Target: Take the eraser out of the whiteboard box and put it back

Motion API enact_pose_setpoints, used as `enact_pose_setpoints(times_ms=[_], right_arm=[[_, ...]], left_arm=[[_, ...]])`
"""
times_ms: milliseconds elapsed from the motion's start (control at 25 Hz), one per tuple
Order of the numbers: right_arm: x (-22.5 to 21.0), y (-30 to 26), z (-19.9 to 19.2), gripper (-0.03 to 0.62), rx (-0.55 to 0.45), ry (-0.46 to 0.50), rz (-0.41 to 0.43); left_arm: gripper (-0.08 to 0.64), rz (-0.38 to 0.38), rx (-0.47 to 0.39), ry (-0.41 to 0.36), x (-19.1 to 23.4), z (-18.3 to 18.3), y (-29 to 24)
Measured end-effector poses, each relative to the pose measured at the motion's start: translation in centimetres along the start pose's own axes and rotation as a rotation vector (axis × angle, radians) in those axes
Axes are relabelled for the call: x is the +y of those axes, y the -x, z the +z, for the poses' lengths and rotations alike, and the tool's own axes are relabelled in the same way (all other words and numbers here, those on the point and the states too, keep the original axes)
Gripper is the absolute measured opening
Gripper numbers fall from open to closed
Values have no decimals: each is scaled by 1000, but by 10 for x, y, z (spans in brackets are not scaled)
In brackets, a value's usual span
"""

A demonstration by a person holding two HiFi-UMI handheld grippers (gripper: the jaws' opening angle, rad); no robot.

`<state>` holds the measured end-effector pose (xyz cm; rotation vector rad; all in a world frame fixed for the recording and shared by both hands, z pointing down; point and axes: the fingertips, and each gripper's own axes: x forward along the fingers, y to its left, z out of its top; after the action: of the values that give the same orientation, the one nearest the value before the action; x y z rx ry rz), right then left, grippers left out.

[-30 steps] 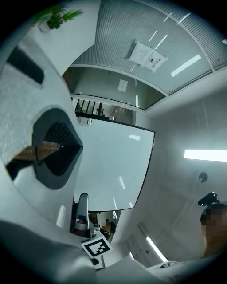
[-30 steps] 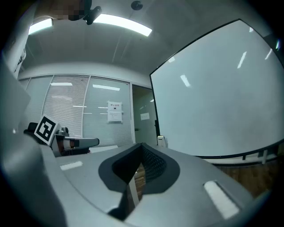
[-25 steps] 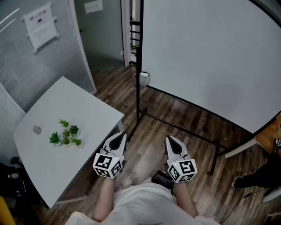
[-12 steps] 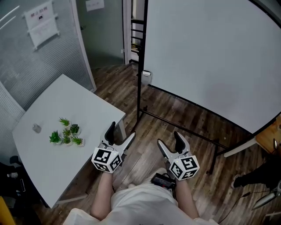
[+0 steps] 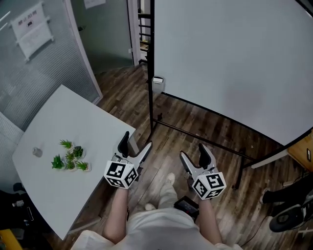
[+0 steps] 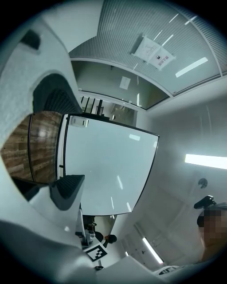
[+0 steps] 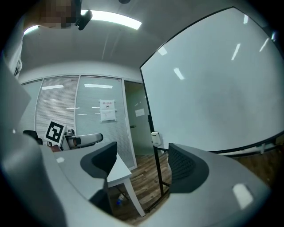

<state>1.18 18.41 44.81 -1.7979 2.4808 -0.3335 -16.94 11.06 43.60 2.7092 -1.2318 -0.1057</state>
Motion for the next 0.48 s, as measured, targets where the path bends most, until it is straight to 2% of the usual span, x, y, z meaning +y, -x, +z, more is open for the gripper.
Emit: enact_pose_setpoints(times_ms=[240, 480], right_arm=[[-34, -53, -1, 370, 14, -30, -19], [-70, -124, 11, 368, 27, -32, 2]], left_arm=[[419, -23, 29, 34, 24, -8, -62], [411, -19, 75, 18, 52, -9, -133]])
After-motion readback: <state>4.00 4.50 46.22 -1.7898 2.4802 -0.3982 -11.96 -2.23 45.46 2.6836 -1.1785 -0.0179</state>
